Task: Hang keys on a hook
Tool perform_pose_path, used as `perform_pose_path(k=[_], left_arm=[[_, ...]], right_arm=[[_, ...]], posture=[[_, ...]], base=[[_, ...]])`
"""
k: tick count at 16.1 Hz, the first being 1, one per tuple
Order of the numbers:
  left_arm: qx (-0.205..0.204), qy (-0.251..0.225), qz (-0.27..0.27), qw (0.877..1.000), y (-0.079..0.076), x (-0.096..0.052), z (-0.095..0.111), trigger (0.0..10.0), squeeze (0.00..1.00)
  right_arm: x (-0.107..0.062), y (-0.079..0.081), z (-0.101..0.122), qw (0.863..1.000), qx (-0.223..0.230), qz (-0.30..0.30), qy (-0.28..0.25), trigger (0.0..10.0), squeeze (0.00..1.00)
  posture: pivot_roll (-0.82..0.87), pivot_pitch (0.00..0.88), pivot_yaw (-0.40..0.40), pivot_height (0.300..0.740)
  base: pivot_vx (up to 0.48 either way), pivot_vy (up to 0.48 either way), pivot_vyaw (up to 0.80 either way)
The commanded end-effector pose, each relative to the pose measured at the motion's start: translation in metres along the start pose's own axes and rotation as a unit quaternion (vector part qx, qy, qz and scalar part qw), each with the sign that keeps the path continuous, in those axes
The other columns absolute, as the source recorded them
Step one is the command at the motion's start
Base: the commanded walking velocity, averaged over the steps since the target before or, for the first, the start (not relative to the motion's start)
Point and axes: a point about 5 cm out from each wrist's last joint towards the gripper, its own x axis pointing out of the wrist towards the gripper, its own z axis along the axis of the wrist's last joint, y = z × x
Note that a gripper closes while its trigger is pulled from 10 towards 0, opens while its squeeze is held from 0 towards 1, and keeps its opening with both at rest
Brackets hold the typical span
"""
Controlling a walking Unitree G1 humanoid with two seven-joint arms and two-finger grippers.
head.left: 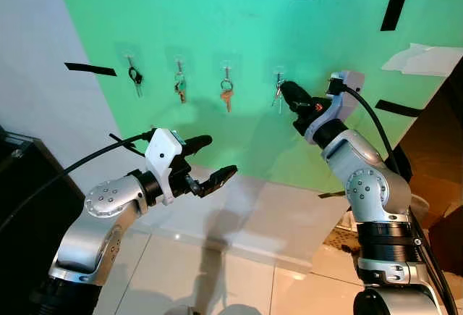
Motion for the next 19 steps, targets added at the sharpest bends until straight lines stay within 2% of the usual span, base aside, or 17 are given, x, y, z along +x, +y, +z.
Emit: perform_pose_path(k=[1, 9, 16, 17, 19], left_arm=[[0.006, -0.005, -0.009, 1.000, -0.002, 0.001, 0.004, 10.0, 0.00], [0.008, -0.003, -0.016, 1.000, -0.003, 0.002, 0.004, 10.0, 0.00], [0.008, -0.005, -0.013, 1.000, -0.001, 0.002, 0.005, 10.0, 0.00], [0.008, -0.007, -0.011, 1.000, 0.000, 0.002, 0.006, 10.0, 0.00], [0.000, -0.018, -0.006, 1.000, 0.000, 0.002, 0.007, 10.0, 0.00]], right_arm=[[0.002, -0.003, 0.002, 1.000, 0.003, -0.013, 0.000, 10.0, 0.00], [0.004, -0.007, -0.009, 0.994, -0.067, -0.041, 0.076, 10.0, 0.00], [0.002, -0.004, -0.012, 0.995, -0.065, -0.026, 0.077, 10.0, 0.00], [0.001, -0.006, -0.011, 0.995, -0.060, -0.033, 0.071, 10.0, 1.00], [-0.005, -0.008, -0.008, 0.995, -0.074, -0.034, 0.061, 10.0, 1.00]], posture=[[0.03, 0.000, 0.032, 0.740], [0.03, 0.000, 0.033, 0.740], [0.03, 0.000, 0.031, 0.740], [0.03, 0.000, 0.033, 0.740], [0.03, 0.000, 0.031, 0.740]], base=[[0.000, 0.000, 0.00], [0.000, 0.000, 0.00], [0.000, 0.000, 0.00], [0.000, 0.000, 0.00], [0.000, 0.000, 0.00]])
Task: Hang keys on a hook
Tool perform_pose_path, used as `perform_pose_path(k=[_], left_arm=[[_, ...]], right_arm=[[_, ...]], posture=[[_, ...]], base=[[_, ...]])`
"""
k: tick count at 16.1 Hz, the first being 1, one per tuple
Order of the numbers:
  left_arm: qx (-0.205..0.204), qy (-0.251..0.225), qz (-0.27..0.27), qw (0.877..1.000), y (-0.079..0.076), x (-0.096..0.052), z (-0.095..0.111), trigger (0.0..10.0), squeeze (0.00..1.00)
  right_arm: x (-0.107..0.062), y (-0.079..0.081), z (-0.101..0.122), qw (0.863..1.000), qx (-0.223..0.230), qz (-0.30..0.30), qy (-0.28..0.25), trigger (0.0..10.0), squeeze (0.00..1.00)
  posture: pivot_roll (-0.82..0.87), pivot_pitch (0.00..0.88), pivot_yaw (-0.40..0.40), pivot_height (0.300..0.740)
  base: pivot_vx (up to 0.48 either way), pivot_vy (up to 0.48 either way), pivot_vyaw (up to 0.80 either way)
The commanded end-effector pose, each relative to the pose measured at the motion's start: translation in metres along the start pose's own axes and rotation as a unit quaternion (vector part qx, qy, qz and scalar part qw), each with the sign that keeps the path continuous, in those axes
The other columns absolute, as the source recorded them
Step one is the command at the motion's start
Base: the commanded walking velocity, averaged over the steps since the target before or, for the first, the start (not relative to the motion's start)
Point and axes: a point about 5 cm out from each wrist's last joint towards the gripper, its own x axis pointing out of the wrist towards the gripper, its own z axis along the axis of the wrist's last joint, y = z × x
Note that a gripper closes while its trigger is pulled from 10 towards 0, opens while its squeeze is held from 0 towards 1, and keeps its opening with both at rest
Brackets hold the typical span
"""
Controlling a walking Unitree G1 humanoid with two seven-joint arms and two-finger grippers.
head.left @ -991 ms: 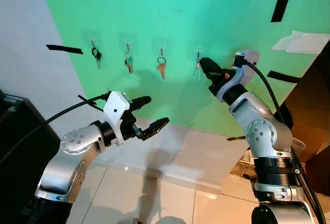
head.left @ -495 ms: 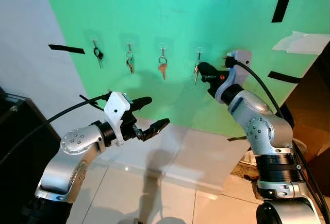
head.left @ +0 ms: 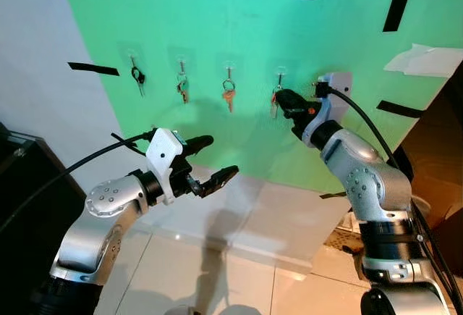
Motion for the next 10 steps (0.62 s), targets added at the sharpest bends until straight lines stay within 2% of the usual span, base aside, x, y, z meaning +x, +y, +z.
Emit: perform_pose_path(k=[1, 3, 4, 5, 6, 7, 8, 9, 10], left_arm=[[0.005, -0.014, 0.003, 1.000, 0.001, 0.000, 0.006, 10.0, 0.00], [-0.006, -0.032, 0.016, 0.999, 0.000, 0.000, 0.007, 10.0, 0.00], [-0.006, -0.032, 0.016, 0.999, 0.000, 0.000, 0.007, 10.0, 0.00], [-0.003, -0.037, 0.030, 0.999, 0.000, 0.000, 0.007, 10.0, 0.00], [-0.003, -0.025, 0.065, 0.998, 0.002, -0.003, 0.004, 10.0, 0.00], [-0.003, -0.020, 0.090, 0.996, 0.003, -0.006, 0.001, 10.0, 0.00], [-0.003, -0.023, 0.106, 0.994, 0.003, -0.009, 0.000, 10.0, 0.00], [0.002, -0.022, 0.130, 0.991, 0.004, -0.012, -0.002, 10.0, 0.00], [0.005, -0.015, 0.154, 0.988, 0.005, -0.014, -0.005, 10.0, 0.00]], right_arm=[[-0.006, -0.006, -0.002, 1.000, -0.001, -0.010, 0.006, 10.0, 1.00], [-0.023, -0.003, 0.006, 0.999, -0.010, 0.014, -0.032, 10.0, 1.00], [-0.023, -0.003, 0.006, 0.999, -0.010, 0.014, -0.032, 10.0, 1.00], [-0.032, -0.002, 0.006, 0.999, -0.018, 0.021, -0.038, 10.0, 1.00], [-0.046, 0.001, 0.000, 0.998, -0.025, 0.034, -0.036, 10.0, 0.45], [-0.054, 0.004, -0.006, 0.999, -0.020, 0.034, -0.037, 10.0, 0.00], [-0.060, 0.008, -0.015, 0.999, -0.003, 0.022, -0.031, 10.0, 0.00], [-0.064, 0.007, -0.025, 0.999, 0.016, -0.017, -0.029, 10.0, 0.00], [-0.066, 0.003, -0.031, 0.998, 0.015, -0.061, -0.026, 10.0, 0.00]], posture=[[0.03, 0.000, 0.029, 0.740], [0.03, 0.000, 0.016, 0.740], [0.03, 0.000, 0.016, 0.740], [0.03, 0.000, 0.012, 0.740], [0.02, 0.000, 0.013, 0.740], [0.02, 0.000, 0.013, 0.740], [0.01, 0.000, 0.016, 0.740], [0.01, 0.000, 0.016, 0.740], [0.01, 0.000, 0.012, 0.740]], base=[[0.000, 0.000, 0.00], [0.000, 0.000, 0.00], [0.000, 0.000, 0.00], [0.000, 0.000, 0.00], [0.000, 0.000, 0.00], [0.000, 0.000, 0.00], [0.000, 0.000, 0.00], [0.000, 0.000, -0.61], [0.000, 0.000, -0.80]])
